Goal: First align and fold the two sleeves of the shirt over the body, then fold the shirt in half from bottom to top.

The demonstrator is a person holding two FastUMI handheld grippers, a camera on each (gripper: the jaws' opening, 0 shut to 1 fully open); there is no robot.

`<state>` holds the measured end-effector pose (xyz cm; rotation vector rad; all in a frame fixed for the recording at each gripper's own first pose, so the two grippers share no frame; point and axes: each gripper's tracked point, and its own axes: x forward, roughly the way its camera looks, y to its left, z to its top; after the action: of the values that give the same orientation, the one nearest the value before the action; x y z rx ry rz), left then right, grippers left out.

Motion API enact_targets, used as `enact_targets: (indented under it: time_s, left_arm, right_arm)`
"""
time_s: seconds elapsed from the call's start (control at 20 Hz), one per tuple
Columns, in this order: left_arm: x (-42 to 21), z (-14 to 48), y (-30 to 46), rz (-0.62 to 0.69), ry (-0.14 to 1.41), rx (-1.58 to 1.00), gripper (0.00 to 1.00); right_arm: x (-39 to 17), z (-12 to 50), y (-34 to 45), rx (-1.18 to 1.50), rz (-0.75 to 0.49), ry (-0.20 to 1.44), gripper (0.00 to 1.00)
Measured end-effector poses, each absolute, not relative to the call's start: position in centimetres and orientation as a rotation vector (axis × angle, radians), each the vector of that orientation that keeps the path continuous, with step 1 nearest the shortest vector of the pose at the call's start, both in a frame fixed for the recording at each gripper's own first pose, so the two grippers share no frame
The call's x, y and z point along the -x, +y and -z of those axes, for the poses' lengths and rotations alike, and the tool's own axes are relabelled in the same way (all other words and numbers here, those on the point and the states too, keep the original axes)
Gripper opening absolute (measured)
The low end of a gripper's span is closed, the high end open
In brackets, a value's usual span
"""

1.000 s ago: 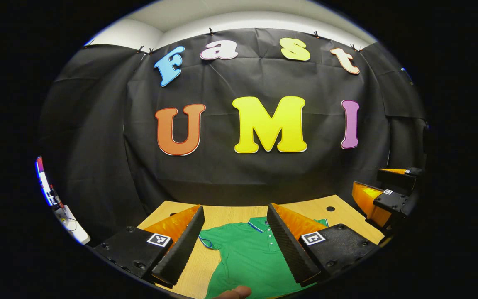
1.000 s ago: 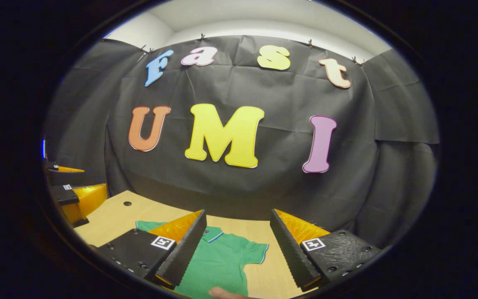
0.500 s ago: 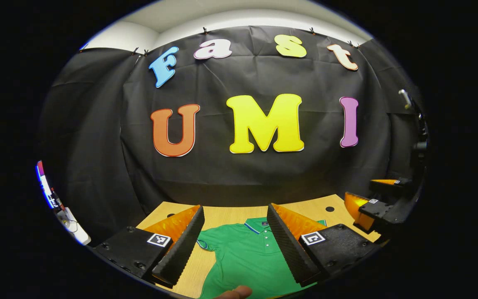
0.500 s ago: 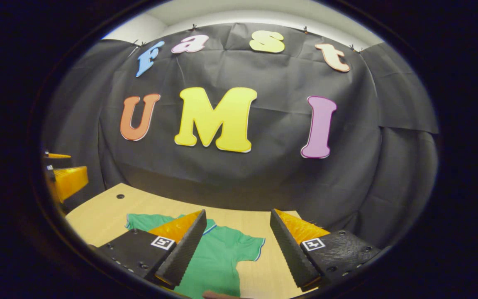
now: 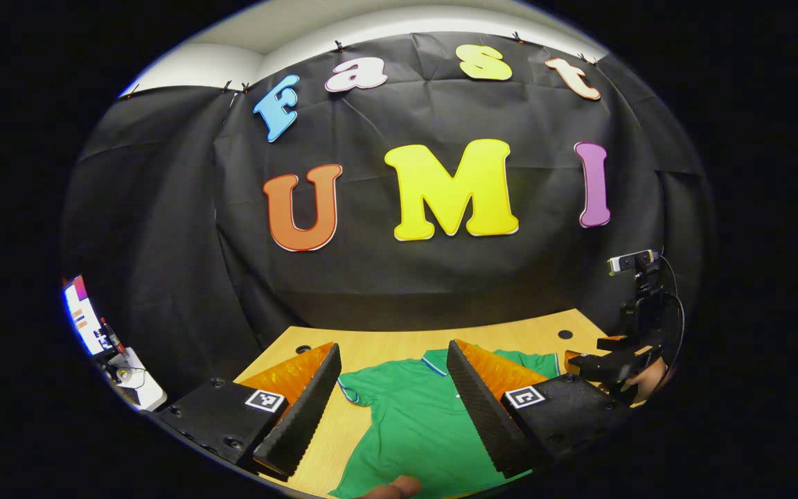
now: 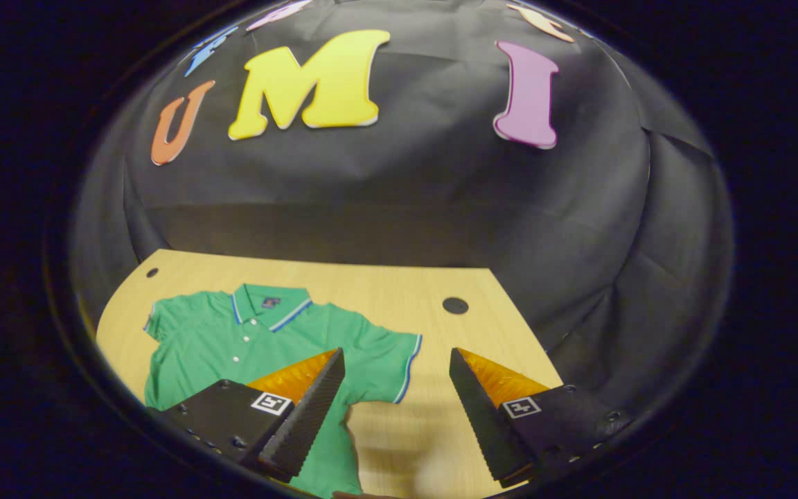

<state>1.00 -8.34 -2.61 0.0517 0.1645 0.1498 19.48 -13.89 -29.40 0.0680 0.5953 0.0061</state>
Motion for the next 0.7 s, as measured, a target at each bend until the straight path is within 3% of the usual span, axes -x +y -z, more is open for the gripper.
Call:
enact_targets:
  time_s: [0.05, 0.4, 0.5, 0.7]
  left_arm:
    - [-0.7, 3.1, -8.3, -0.163, 0.182, -0.044, 0.99]
    - [1.4, 4.2, -7.8, -0.245, 0.247, -0.039, 0.99]
    - [2.1, 4.0, -7.8, -0.256, 0.249, -0.052, 1.00]
    - [3.2, 4.1, -7.8, -0.269, 0.259, -0.068, 0.99]
  right_arm:
    - [-20.4, 31.3, -14.1, -0.093, -0.001, 0.641, 0.98]
    - [-25.2, 39.9, -14.9, -0.223, 0.020, 0.860, 0.89]
    - [-25.9, 40.4, -14.8, -0.255, 0.016, 0.881, 0.83]
    - [-27.1, 41.1, -14.4, -0.270, 0.006, 0.904, 0.57]
